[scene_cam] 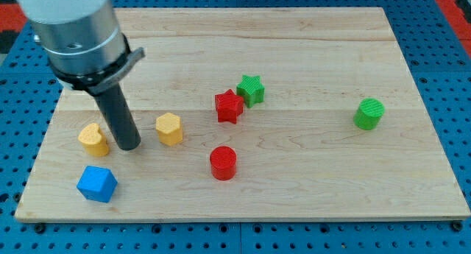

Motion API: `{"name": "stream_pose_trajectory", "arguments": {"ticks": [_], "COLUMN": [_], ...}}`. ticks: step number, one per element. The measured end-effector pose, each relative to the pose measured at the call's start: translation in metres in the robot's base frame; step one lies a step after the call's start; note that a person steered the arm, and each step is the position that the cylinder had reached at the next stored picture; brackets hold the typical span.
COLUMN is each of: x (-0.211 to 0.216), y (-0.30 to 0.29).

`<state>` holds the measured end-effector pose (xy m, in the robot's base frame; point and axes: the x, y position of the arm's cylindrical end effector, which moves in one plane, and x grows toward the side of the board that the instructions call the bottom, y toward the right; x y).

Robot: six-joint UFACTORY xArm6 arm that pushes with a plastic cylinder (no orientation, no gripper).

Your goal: Move the yellow hexagon towards the red star

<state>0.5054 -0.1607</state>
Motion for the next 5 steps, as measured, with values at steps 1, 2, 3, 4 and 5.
{"name": "stream_pose_trajectory", "arguments": {"ticks": [1,2,3,4,5], "x": [-0.010,-0.013,-0.013,-0.004,-0.013], "y": [0.022,0.036,0.057,0.068,0.037]}}
